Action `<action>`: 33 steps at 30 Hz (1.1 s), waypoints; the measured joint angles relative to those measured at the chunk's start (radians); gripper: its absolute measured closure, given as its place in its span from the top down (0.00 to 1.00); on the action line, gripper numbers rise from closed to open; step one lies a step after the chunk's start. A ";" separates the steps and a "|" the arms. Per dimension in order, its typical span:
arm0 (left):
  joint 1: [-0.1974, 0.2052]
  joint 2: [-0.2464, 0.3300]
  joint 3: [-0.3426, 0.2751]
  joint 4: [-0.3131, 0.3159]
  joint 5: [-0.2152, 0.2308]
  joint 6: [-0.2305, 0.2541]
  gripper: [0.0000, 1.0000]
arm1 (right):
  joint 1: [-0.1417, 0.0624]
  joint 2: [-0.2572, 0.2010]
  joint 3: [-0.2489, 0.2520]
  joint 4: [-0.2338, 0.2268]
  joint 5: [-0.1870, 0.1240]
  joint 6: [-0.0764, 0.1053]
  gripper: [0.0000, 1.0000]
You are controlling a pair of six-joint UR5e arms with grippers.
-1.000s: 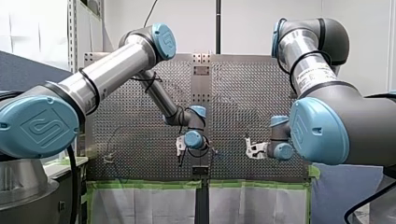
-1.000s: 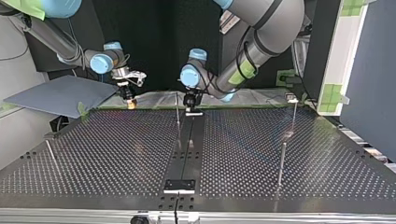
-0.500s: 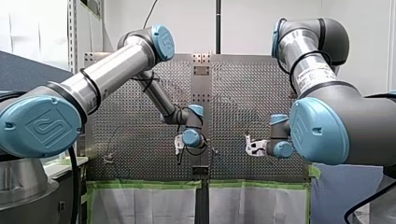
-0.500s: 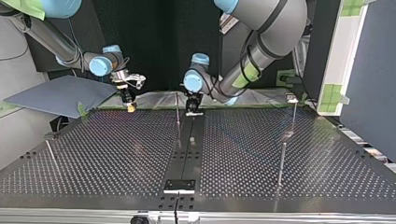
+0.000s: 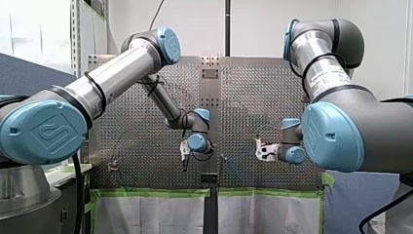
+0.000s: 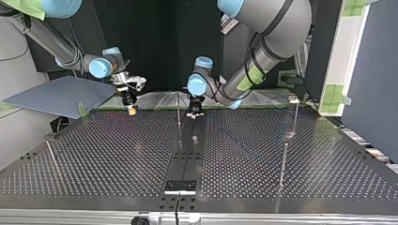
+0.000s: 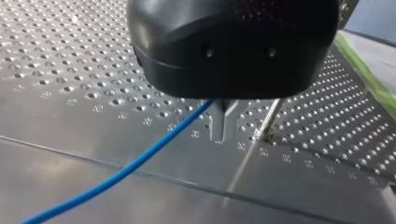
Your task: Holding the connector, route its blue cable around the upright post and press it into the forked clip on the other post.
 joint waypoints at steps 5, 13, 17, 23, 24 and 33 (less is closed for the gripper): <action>0.003 0.000 0.000 0.000 0.005 0.000 0.00 | -0.003 0.000 -0.006 -0.006 0.003 0.009 0.00; 0.005 0.000 0.000 0.000 0.012 0.000 0.00 | -0.009 0.000 -0.008 -0.023 0.004 0.020 0.00; 0.006 0.000 0.000 -0.001 0.013 0.000 0.00 | -0.009 0.000 -0.010 -0.029 0.005 0.026 0.00; 0.006 0.000 0.000 -0.006 0.013 0.000 0.00 | -0.009 0.000 -0.014 -0.033 0.004 0.030 0.00; 0.006 0.000 0.000 -0.007 0.013 0.000 0.00 | -0.009 0.000 -0.014 -0.033 0.004 0.031 0.00; 0.006 0.000 0.000 -0.011 0.011 0.001 0.47 | -0.009 0.001 -0.015 -0.033 0.004 0.032 0.00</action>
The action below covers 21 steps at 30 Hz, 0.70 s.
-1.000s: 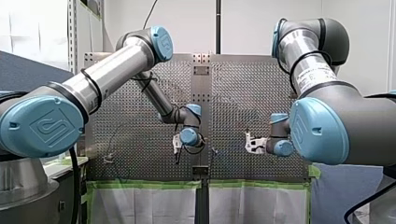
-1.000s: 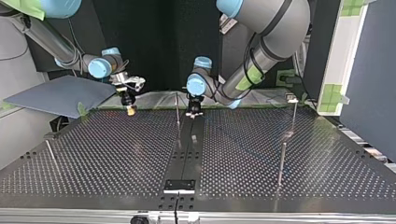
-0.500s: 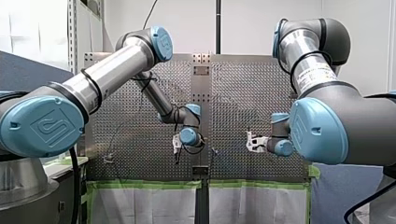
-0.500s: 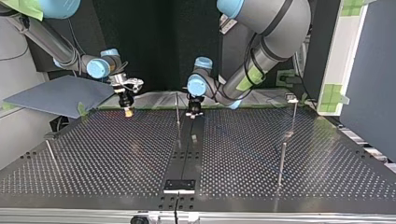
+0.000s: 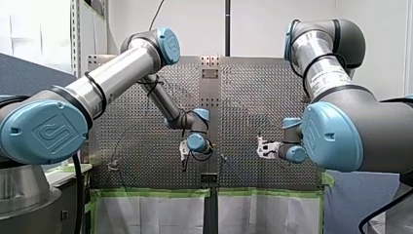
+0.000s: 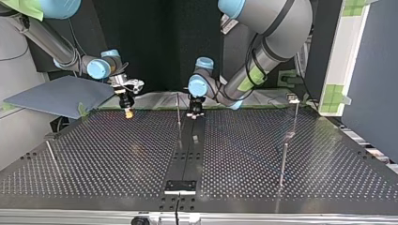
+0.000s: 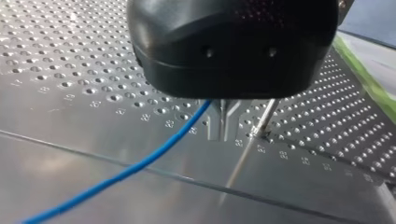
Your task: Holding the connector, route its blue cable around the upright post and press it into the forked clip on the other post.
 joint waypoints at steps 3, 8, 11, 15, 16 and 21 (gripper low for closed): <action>-0.003 0.000 0.000 -0.011 -0.010 0.006 0.78 | 0.000 0.000 0.000 0.001 0.000 0.000 0.00; -0.010 0.000 0.000 -0.042 -0.036 0.032 1.00 | 0.001 0.000 0.000 0.005 -0.001 0.000 0.00; -0.012 0.000 0.000 -0.061 -0.043 0.042 1.00 | 0.001 0.000 0.000 0.007 -0.001 0.000 0.00; -0.014 0.001 0.000 -0.093 -0.046 0.064 1.00 | 0.002 0.000 0.000 0.008 -0.002 0.000 0.00; -0.016 0.001 -0.001 -0.103 -0.047 0.073 1.00 | 0.003 0.000 0.000 0.009 -0.002 0.000 0.00; -0.032 0.001 -0.014 -0.142 -0.046 0.110 1.00 | 0.004 0.000 0.000 0.011 -0.003 0.000 0.00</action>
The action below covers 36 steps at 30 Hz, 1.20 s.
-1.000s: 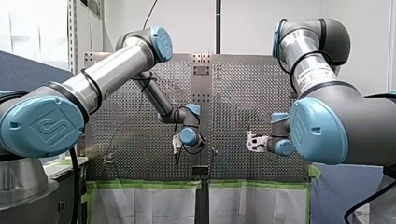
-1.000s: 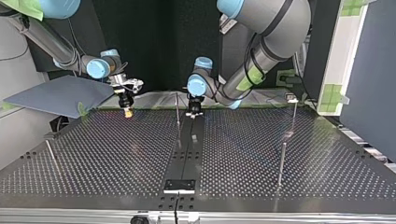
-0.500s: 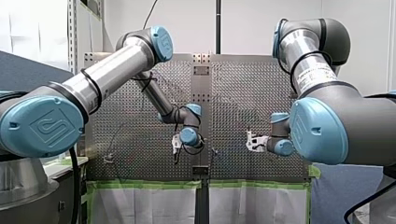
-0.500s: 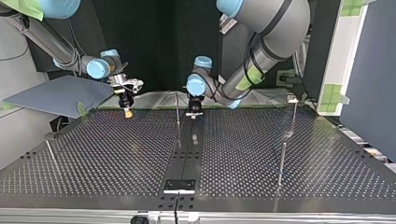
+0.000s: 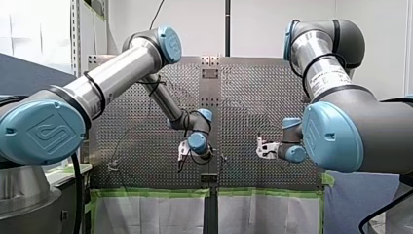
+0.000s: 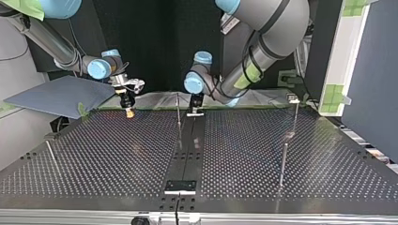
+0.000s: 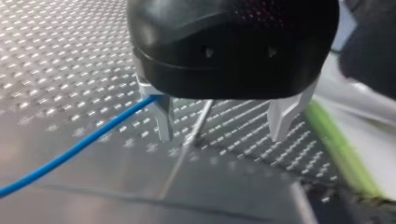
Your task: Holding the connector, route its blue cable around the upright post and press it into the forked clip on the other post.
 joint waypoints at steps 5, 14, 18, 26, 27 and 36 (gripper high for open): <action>-0.034 0.002 -0.028 -0.012 -0.017 0.018 1.00 | -0.001 0.000 0.000 0.016 0.001 -0.007 0.00; -0.062 0.037 -0.104 0.051 -0.023 0.007 1.00 | 0.000 0.001 0.001 0.031 0.003 -0.019 0.00; -0.067 0.071 -0.140 0.085 -0.008 -0.008 1.00 | 0.002 0.001 0.001 0.032 0.003 -0.021 0.00; -0.094 0.112 -0.210 0.147 0.025 -0.012 1.00 | 0.008 0.001 0.001 0.051 0.006 -0.042 0.00; -0.097 0.112 -0.218 0.150 0.025 -0.012 1.00 | 0.010 0.001 0.002 0.057 0.008 -0.048 0.00; -0.119 0.113 -0.289 0.160 0.019 -0.016 1.00 | 0.022 0.001 0.032 0.112 0.063 -0.120 0.00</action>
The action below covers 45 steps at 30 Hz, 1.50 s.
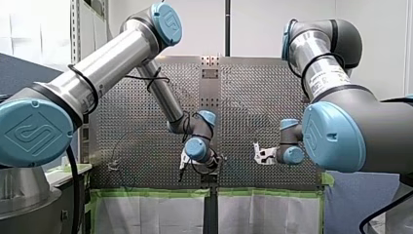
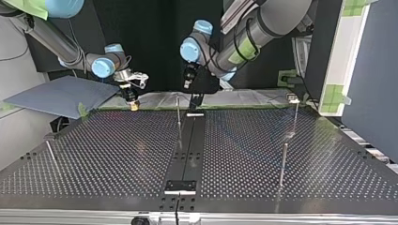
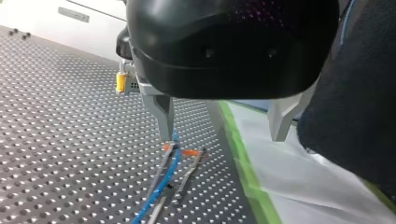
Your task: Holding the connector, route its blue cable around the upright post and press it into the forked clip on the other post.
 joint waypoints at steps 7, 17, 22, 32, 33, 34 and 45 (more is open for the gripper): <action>0.000 0.000 -0.012 0.000 -0.006 -0.007 1.00 | 0.000 0.000 0.036 -0.008 0.016 -0.046 0.00; 0.007 0.000 -0.012 0.001 -0.007 -0.017 1.00 | 0.007 0.000 0.066 -0.010 0.010 -0.084 0.00; 0.008 0.000 -0.012 0.002 -0.007 -0.019 1.00 | 0.009 0.000 0.073 -0.023 0.007 -0.084 0.00; 0.009 0.000 -0.011 0.002 -0.007 -0.022 1.00 | 0.005 0.000 0.074 -0.040 0.005 -0.066 0.00; 0.009 0.000 -0.011 0.002 -0.007 -0.022 1.00 | 0.005 0.000 0.074 -0.040 0.005 -0.066 0.00; 0.009 0.000 -0.011 0.002 -0.007 -0.023 1.00 | 0.005 0.000 0.074 -0.041 0.005 -0.066 0.00; 0.010 0.000 -0.012 0.002 -0.007 -0.028 1.00 | 0.004 0.000 0.074 -0.045 0.002 -0.064 0.00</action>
